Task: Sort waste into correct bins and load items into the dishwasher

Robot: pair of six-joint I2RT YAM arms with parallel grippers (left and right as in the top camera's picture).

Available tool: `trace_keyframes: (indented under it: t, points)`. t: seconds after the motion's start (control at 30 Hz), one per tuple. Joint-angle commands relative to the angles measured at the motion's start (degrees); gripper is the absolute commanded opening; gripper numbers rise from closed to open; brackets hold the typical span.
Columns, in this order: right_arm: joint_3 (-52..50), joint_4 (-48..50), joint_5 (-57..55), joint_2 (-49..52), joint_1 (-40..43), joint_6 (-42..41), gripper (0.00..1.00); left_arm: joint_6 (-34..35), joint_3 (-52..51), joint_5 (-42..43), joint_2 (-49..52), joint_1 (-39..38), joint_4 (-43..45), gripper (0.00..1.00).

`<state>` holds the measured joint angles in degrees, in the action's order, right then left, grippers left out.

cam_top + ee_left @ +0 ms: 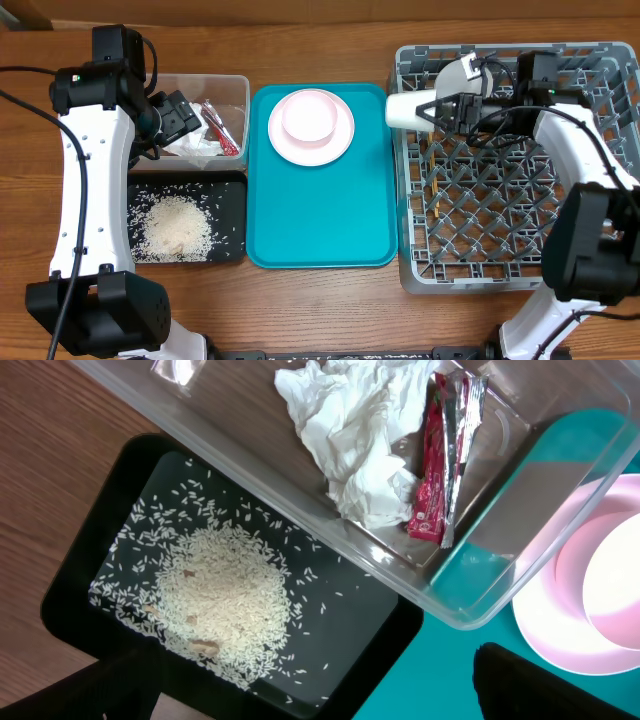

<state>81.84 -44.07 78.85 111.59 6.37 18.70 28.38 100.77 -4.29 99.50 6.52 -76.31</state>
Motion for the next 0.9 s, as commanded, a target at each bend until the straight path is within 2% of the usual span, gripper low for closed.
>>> trace_keyframes:
  t: [0.0,0.2,0.4,0.57,0.73,0.87]
  points:
    - [-0.46,0.52,4.61,1.09,0.13,1.25,0.12,-0.07,1.29,-0.15,-0.17,0.2,0.04,1.0]
    - [-0.46,0.15,2.49,1.11,0.48,1.01,0.15,-0.07,1.29,-0.17,-0.17,0.2,0.04,1.0]
    - [-0.46,-3.26,-4.37,1.03,1.38,-0.39,0.07,-0.07,1.29,-0.17,-0.17,0.2,0.04,1.0]
    - [0.2,-5.86,-9.29,0.22,1.38,-3.87,0.06,-0.07,1.29,-0.15,-0.17,0.2,0.04,1.0]
    - [2.03,-7.82,-21.64,-5.44,-1.01,-8.7,0.06,-0.07,1.29,-0.17,-0.17,0.2,0.04,1.0]
    - [2.25,-8.63,-36.11,-13.27,-7.26,-12.92,0.09,-0.07,1.29,-0.17,-0.17,0.2,0.04,1.0]
